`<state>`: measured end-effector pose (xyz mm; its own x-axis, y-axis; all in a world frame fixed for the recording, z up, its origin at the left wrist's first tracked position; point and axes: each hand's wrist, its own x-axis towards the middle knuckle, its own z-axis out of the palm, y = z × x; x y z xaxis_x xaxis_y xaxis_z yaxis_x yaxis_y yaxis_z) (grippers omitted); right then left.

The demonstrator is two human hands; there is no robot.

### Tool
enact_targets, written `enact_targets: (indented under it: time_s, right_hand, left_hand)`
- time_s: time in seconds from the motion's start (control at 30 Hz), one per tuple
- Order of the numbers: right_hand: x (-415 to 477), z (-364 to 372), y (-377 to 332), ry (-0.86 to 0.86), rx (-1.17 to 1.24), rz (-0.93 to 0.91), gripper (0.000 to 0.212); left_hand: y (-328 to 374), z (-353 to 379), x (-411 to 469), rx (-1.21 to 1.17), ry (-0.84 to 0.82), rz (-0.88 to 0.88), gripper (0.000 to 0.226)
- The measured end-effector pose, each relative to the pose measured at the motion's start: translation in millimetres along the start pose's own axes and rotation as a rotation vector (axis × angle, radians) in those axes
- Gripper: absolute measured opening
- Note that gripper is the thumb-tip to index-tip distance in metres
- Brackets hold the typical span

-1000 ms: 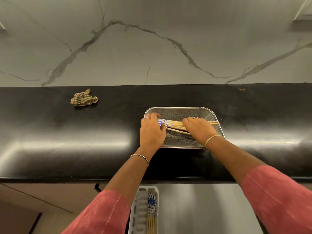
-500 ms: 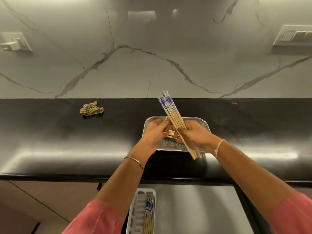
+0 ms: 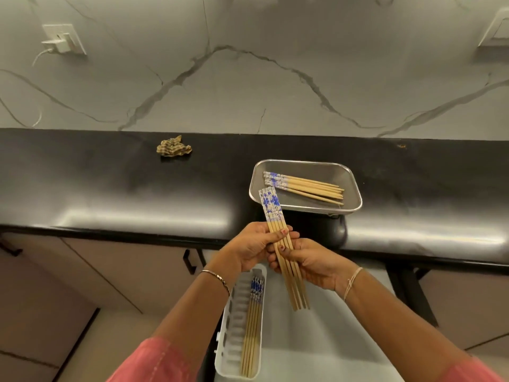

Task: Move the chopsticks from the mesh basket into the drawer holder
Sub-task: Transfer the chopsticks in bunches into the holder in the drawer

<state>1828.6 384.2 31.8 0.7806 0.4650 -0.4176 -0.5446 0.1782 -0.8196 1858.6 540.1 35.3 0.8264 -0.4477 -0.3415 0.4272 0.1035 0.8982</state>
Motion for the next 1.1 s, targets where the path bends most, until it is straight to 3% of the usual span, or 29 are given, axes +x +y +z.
enact_targets:
  time_s: [0.3,0.63,0.8,0.93,1.1]
  right_hand:
    - [6.4,22.3,71.5,0.04,-0.09,0.163,0.022]
    - [22.8,46.8,131.4,0.137,0.038,0.269,0.023]
    - [37.3,53.8,154.4,0.211,0.068,0.32,0.025]
    - [43.9,54.6,165.0,0.247,0.043,0.331,0.019]
    - [49.4,53.0,165.9,0.292,0.055,0.362,0.019]
  left_hand:
    - [-61.9,-27.8,-39.7,-0.025,0.093,-0.125,0.019]
    - [-112.0,-62.8,-52.0,-0.04,0.144,-0.317,0.022]
    - [-134.1,-75.8,-56.6,-0.051,0.132,-0.457,0.024]
    - [-144.5,-76.2,-52.6,-0.048,0.196,-0.5,0.015]
    - [-148.2,-80.1,-40.2,-0.03,0.271,-0.543,0.023]
